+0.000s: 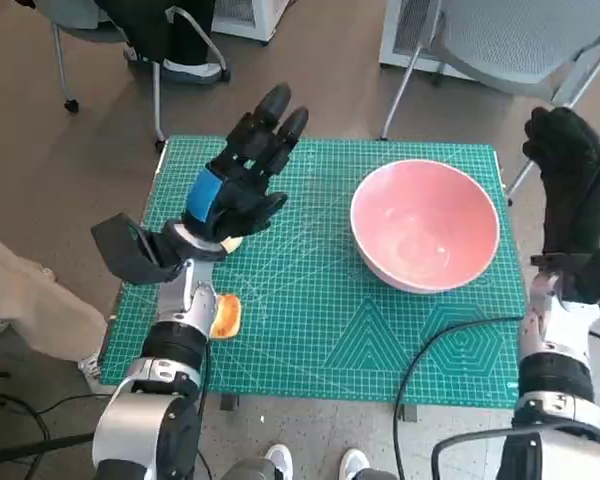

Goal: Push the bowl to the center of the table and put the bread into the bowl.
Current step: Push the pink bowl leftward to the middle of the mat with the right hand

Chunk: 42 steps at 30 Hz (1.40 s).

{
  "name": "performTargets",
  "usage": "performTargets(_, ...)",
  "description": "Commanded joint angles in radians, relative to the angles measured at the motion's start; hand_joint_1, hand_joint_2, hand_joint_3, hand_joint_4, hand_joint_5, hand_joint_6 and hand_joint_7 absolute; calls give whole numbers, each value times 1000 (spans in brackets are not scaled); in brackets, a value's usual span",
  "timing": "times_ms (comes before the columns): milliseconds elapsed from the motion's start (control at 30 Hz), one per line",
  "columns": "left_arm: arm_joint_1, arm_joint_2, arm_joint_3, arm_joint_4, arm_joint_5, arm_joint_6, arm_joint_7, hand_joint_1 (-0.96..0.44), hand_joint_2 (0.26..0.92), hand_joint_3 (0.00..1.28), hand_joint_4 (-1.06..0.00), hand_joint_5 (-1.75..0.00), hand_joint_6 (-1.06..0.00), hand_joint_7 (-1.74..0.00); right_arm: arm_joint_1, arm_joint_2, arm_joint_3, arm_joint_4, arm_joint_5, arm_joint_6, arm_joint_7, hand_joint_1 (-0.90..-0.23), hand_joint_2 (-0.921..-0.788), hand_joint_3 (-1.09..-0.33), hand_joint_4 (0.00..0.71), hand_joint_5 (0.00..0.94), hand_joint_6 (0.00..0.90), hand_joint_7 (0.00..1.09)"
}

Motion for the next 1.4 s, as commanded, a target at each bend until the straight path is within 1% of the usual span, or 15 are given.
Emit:
performTargets(33,17,19,8,-18,-10,0,-11,-631,921,297,1,1,-147,-11,-7,-15,-5,65,-10,27,-9,-681,-921,-880,130,0,66,307)
performTargets(167,19,24,12,-19,-12,1,-18,-634,921,297,0,0,-153,-13,-12,-27,2,98,-29,46,-19,-679,-921,-886,130,0,69,299)
performTargets(267,22,27,14,-20,-14,0,-23,-634,921,294,1,1,-152,-12,-13,-33,7,116,-40,64,-28,-662,-921,-909,132,1,73,288)
performTargets(500,29,40,18,-33,-15,-1,-25,-623,921,299,0,0,-151,-10,-12,-36,5,152,-53,128,-38,-654,-921,-934,138,3,82,273)
performTargets(800,44,48,20,-67,-18,12,-19,-627,921,306,-2,-1,-151,-8,-8,-28,-5,175,-51,199,-47,-647,-921,-936,140,3,92,257)
performTargets(1200,75,55,15,-134,-19,30,-5,-624,921,312,1,1,-154,-9,-1,-15,-22,191,-44,271,-49,-638,-921,-938,145,3,112,247)
performTargets(1400,88,62,10,-157,-19,36,4,-629,921,314,1,1,-155,-9,5,-10,-28,195,-48,297,-55,-644,-921,-923,152,5,120,238)
